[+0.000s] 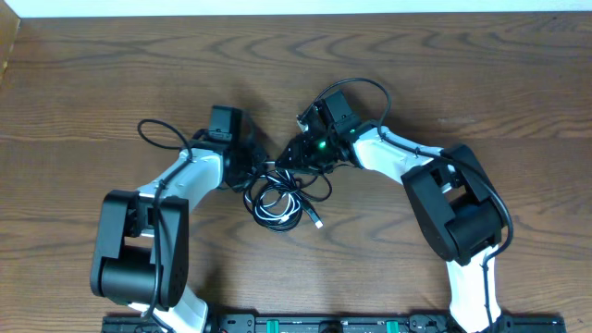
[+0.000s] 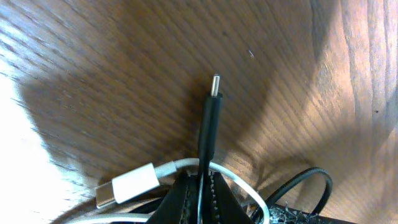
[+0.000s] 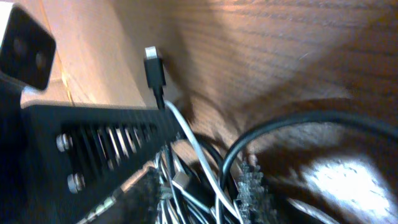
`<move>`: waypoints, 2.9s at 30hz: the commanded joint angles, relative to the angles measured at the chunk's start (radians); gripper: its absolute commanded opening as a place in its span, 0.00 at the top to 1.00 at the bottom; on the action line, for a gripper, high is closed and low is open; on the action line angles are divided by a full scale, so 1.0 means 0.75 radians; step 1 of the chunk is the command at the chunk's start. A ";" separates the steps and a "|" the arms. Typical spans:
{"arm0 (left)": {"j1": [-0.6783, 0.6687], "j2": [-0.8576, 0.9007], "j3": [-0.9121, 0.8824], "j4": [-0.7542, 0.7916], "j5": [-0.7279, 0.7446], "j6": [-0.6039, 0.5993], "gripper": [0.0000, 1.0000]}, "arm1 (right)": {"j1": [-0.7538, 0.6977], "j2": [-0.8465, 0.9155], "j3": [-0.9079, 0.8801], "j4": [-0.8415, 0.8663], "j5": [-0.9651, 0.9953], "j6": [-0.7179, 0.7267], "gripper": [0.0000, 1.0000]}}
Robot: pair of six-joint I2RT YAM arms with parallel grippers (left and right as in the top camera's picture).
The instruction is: Untangle cables
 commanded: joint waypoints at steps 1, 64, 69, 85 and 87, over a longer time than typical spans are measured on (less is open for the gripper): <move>0.076 0.020 -0.012 -0.002 0.014 -0.012 0.93 | -0.033 -0.154 -0.007 -0.049 0.005 -0.155 0.53; -0.039 -0.067 -0.013 -0.222 0.127 0.071 0.93 | 0.091 0.109 -0.008 0.110 -0.070 0.019 0.99; -0.039 -0.235 -0.013 -0.232 -0.030 0.061 0.92 | 0.074 0.110 -0.008 0.104 -0.071 0.098 0.99; -0.098 -0.274 -0.257 0.075 -0.189 -0.143 0.93 | 0.085 0.109 -0.008 0.237 -0.152 0.229 0.99; -0.098 -0.272 -0.282 0.181 -0.200 -0.164 0.93 | 0.085 0.107 -0.008 0.231 -0.170 0.216 0.99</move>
